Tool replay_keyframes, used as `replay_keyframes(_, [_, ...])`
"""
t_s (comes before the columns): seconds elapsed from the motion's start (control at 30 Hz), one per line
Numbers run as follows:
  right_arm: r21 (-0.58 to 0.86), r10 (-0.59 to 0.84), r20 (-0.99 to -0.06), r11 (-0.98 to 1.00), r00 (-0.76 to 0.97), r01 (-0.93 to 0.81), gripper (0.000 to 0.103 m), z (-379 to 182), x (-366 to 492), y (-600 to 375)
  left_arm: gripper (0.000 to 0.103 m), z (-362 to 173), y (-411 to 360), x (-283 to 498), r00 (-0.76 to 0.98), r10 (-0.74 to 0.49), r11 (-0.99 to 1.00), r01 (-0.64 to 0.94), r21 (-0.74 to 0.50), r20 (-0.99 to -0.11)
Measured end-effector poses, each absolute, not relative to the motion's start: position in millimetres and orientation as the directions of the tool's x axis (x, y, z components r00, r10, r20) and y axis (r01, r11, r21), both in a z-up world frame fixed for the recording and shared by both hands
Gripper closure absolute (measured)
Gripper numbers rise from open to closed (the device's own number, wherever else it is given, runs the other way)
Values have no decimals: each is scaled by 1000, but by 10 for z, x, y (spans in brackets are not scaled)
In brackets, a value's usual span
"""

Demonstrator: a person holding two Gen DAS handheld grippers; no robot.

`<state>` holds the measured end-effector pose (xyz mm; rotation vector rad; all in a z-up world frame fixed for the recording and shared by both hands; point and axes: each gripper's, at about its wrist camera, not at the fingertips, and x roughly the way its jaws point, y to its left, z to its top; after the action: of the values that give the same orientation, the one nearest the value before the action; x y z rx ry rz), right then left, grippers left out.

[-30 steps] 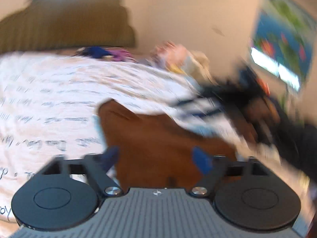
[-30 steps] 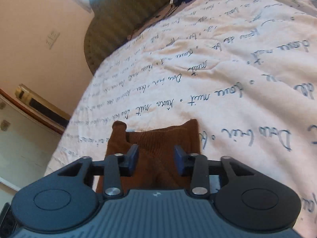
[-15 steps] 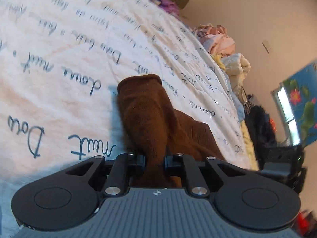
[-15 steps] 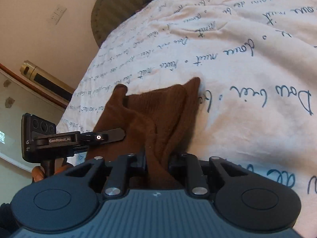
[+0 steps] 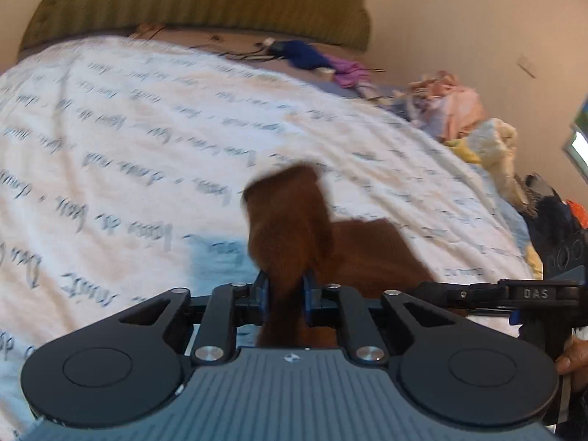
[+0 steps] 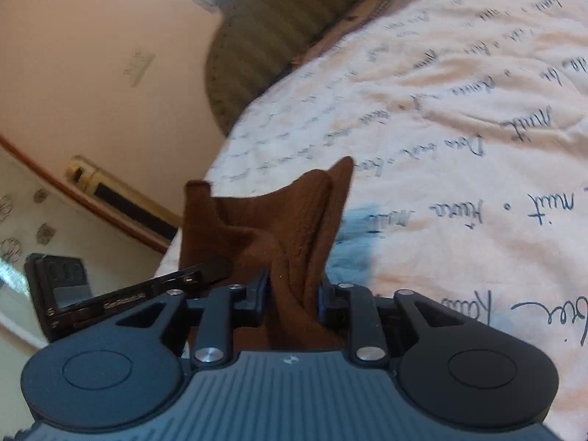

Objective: Fold small clothes

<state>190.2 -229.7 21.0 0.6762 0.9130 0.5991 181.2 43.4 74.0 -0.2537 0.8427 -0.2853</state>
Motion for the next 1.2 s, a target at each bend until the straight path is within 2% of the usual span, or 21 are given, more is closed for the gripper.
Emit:
replay_keyframes(0.07, [741,667,-566,669,485,-56,46,99,1869,-2366,80,744,649,1565,629,-437,885,175,-431,-643])
replay_keyframes(0.13, [763,708,-513,635,486,-119,45,116,1646,-2471,44,726,786,1211,638,-487,854,204,-478,-596])
replay_keyframes(0.2, [734,698,-509,658,503,-169,44,182,1307,-2612,35,612,822,909,637,-500,838,185,-513,-586])
replay_keyframes(0.37, [756,691,-481,638,539,-143,44,205,699,-2935,40,217,780,444,537,-619,737,144,-660,-573])
replay_keyframes(0.5, [753,696,-521,647,494,-118,44,74,553,-2819,38,-9,707,477,511,-649,691,87,-717,-564])
replay_keyframes(0.57, [781,727,-522,618,447,-94,44,-67,558,-2665,48,6,681,536,509,-642,694,68,-716,-574])
replay_keyframes(0.6, [795,744,-517,601,423,-85,44,-138,540,-2593,75,19,656,563,500,-632,710,66,-701,-592])
replay_keyframes(0.63, [801,755,-512,592,410,-91,44,-188,533,-2515,76,37,631,575,494,-616,731,65,-680,-614])
replay_keyframes(0.67, [803,761,-497,586,418,-111,47,-214,494,-2455,77,87,607,561,498,-593,756,75,-650,-632])
replay_keyframes(0.7, [808,767,-489,578,414,-115,66,-234,474,-2414,79,153,602,519,504,-571,781,92,-617,-648])
replay_keyframes(0.73, [819,783,-483,562,392,-114,73,-244,465,-2388,80,245,603,452,509,-561,797,120,-592,-653])
replay_keyframes(0.8, [827,810,-456,539,369,-160,74,-161,356,-2358,80,429,628,281,519,-554,819,200,-538,-651])
replay_keyframes(0.87, [824,817,-461,539,345,-177,74,-128,200,-2337,76,433,647,153,506,-528,847,252,-469,-682])
replay_keyframes(0.93, [808,804,-498,566,326,-163,70,-246,77,-2296,58,264,633,123,499,-470,882,261,-392,-728])
replay_keyframes(1.0, [825,818,-456,536,349,-178,65,-314,8,-2364,56,225,723,61,523,-484,874,244,-420,-702])
replay_keyframes(1.03, [842,825,-446,518,346,-151,63,-302,29,-2427,50,287,754,18,540,-477,876,236,-420,-693])
replay_keyframes(1.07, [847,817,-449,518,360,-120,56,-245,53,-2515,47,375,783,-49,577,-457,887,232,-400,-677])
replay_keyframes(1.1, [846,804,-443,522,396,-112,45,-162,62,-2620,37,469,795,-129,626,-430,899,234,-370,-650])
replay_keyframes(1.13, [838,785,-425,529,451,-131,41,-44,76,-2745,28,564,800,-225,679,-404,911,241,-334,-613])
replay_keyframes(1.17, [829,767,-405,538,498,-154,34,63,104,-2845,26,644,767,-295,722,-377,923,243,-297,-581])
replay_keyframes(1.2, [821,747,-386,546,541,-168,33,163,164,-2936,26,690,723,-339,748,-355,933,242,-268,-560])
